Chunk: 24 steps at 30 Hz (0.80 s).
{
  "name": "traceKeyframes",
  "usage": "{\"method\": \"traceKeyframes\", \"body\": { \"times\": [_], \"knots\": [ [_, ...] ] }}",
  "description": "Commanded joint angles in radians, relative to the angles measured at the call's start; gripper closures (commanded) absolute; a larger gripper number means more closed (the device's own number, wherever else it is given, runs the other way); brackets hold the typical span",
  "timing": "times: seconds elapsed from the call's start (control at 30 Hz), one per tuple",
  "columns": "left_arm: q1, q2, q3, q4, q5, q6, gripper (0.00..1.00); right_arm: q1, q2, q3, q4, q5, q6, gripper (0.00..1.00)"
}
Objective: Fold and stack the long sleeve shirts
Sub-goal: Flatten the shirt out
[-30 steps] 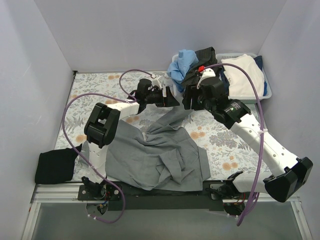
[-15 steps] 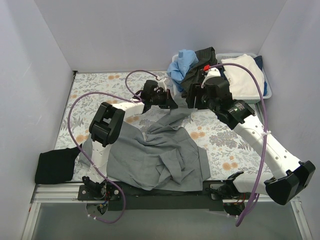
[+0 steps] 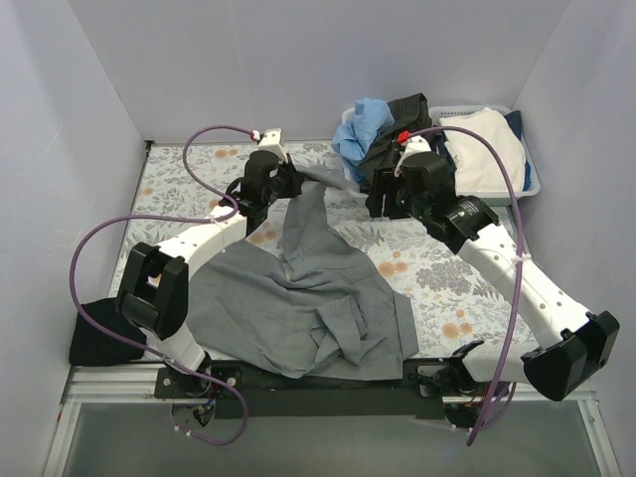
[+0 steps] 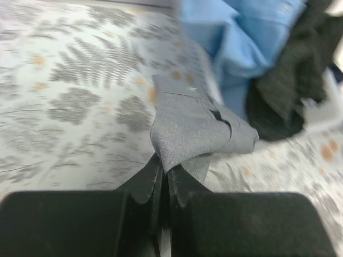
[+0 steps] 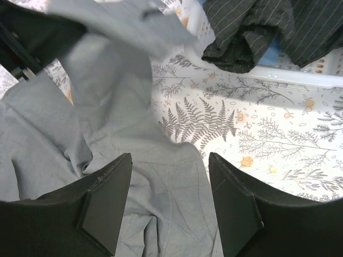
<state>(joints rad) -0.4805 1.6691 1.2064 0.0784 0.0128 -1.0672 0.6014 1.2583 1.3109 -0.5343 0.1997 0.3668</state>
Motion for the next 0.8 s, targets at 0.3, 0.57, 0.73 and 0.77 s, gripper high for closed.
{"method": "traceKeyframes", "body": {
  "times": [0.3,0.57,0.73,0.77],
  "knots": [
    [0.126,0.127,0.139,-0.04,-0.395,-0.138,1.0,-0.006,0.179,-0.067,0.005,-0.232,-0.077,0.34],
    [0.177,0.348,0.398,0.05,-0.261,-0.12,1.0,0.004,0.308,-0.105,-0.024,-0.378,-0.144,0.43],
    [0.203,0.441,0.577,0.086,-0.104,-0.154,0.98,0.02,0.387,-0.081,-0.044,-0.349,-0.16,0.51],
    [0.204,0.455,0.6,0.099,-0.074,-0.155,0.96,0.02,0.398,-0.078,-0.044,-0.339,-0.155,0.52]
  ]
}}
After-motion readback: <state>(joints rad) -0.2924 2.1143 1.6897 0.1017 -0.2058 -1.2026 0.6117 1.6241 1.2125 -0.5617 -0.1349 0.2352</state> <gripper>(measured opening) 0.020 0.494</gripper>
